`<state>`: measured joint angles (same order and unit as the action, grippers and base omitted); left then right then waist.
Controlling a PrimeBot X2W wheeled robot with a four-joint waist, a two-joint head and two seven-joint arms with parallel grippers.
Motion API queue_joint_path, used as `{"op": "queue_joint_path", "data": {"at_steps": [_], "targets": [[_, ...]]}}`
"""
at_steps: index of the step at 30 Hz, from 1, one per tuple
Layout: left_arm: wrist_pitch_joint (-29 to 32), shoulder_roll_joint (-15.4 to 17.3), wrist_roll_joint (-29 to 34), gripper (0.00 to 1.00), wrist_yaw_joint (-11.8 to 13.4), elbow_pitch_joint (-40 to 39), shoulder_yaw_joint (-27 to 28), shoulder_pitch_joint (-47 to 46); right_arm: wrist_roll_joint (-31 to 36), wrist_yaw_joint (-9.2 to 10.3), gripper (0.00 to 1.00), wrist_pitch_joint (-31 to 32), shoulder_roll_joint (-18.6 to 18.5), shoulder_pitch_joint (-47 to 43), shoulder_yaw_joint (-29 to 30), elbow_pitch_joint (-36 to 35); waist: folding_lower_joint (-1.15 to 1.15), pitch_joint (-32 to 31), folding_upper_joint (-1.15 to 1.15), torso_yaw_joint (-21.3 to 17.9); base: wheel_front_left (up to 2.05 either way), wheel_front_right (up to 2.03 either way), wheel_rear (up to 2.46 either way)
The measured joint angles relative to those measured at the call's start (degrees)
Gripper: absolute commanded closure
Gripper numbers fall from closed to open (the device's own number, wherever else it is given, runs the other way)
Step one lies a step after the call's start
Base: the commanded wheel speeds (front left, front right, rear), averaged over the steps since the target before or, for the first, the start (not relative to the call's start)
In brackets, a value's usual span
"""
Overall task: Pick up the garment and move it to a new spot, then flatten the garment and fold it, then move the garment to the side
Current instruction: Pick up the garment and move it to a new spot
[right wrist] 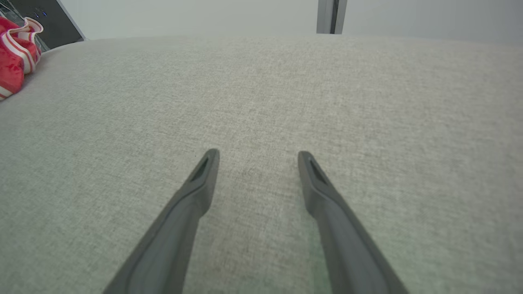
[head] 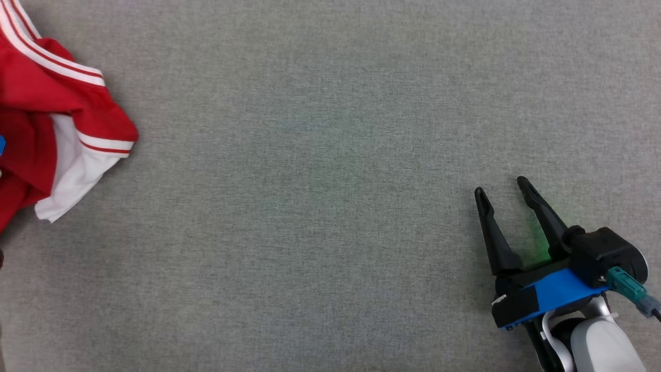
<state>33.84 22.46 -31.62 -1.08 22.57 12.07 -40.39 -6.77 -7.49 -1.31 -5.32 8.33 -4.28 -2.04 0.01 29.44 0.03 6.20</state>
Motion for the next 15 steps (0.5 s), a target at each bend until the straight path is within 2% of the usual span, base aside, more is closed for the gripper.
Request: {"op": "queue_joint_path", "data": {"at_steps": [6,7,8,9,15], "targets": [[1.65,-0.04,2.32,0.0,5.33,5.09,-0.29,0.14,-0.87,0.0,0.0,-0.37,-0.18,0.86,-0.35,0.18,0.0,1.22,0.0,-2.15,0.0,0.0,0.0],[2.59,-0.29,2.61,0.13,6.23,5.45,-0.54,0.64,-0.89,0.0,0.0,-0.57,-0.15,0.86,-0.32,0.36,0.0,1.03,0.0,-2.34,0.0,0.0,0.0],[2.98,-0.37,2.78,0.88,6.54,5.8,-0.74,1.15,-1.02,0.0,0.0,-0.63,-0.11,0.85,-0.32,0.53,-0.01,0.78,-0.01,-2.52,0.0,0.0,0.0],[3.09,-0.3,2.97,1.0,6.69,6.03,-0.8,1.5,-1.14,0.0,0.0,-0.79,-0.08,0.85,-0.3,0.79,-0.01,0.46,-0.01,-2.64,0.0,0.0,0.0],[1.91,1.1,3.61,1.0,4.98,4.79,-1.88,1.58,-2.09,0.0,0.0,-2.08,0.58,0.64,-0.32,3.02,-0.01,-3.69,-0.02,-2.1,0.0,0.0,0.0]]}}
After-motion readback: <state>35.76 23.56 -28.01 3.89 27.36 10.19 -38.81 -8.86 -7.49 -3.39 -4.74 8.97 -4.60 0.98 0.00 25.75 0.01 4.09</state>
